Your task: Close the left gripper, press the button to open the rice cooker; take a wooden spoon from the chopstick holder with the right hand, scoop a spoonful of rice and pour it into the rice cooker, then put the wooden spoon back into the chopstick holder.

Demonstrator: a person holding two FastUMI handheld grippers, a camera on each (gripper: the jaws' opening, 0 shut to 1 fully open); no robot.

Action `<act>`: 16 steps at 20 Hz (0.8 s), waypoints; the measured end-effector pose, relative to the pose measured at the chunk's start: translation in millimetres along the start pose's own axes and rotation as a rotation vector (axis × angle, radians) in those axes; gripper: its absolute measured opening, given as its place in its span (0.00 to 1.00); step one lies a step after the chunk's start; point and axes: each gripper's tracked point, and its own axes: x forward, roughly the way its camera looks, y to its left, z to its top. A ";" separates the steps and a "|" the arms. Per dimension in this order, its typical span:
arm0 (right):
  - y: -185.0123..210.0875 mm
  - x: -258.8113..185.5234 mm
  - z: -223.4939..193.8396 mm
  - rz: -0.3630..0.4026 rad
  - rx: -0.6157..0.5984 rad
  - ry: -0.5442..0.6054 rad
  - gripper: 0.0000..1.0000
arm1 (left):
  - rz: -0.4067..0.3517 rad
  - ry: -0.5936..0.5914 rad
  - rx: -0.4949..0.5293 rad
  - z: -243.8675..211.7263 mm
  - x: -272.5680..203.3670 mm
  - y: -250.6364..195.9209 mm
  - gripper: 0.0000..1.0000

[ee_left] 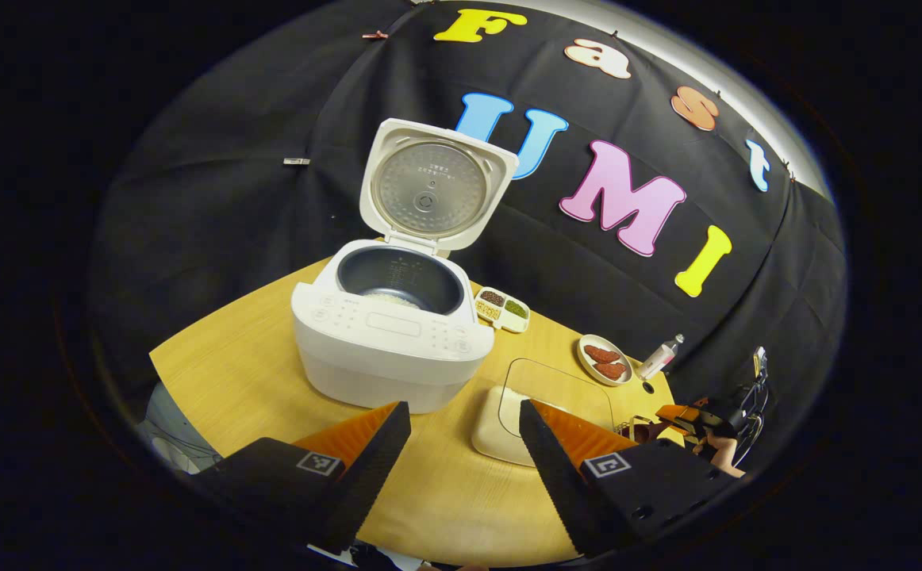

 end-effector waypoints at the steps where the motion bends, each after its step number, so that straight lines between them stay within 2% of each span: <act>1: -0.7 -1.7 -3.2 -0.002 0.008 0.005 0.17 | 0.005 -0.007 -0.003 2.8 -2.0 3.3 0.96; 4: -4.6 -13.5 -7.9 -0.011 -0.002 0.013 0.21 | 0.013 -0.027 0.006 12.7 -7.3 8.5 0.95; 5: -6.6 -15.0 -11.2 -0.021 -0.007 0.021 0.24 | 0.021 -0.041 0.018 18.7 -9.2 10.7 0.95; 6: -8.6 -19.0 -13.4 -0.031 -0.011 0.034 0.34 | 0.033 -0.069 0.033 28.2 -12.3 14.0 0.95; 7: -6.2 -23.5 -13.6 -0.027 -0.012 0.039 0.31 | 0.035 -0.101 0.050 39.2 -15.6 14.4 0.96; 10: -3.6 -41.3 -8.4 -0.039 -0.025 0.027 1.00 | 0.037 -0.154 0.103 71.3 -19.4 15.7 0.95; 12: -6.8 -51.5 -5.7 -0.063 -0.049 0.013 0.99 | 0.059 -0.208 0.117 99.8 -23.0 23.7 0.95; 16: -16.3 -73.4 -1.1 -0.113 -0.100 -0.016 0.99 | 0.039 -0.272 0.149 154.4 -19.2 25.3 0.95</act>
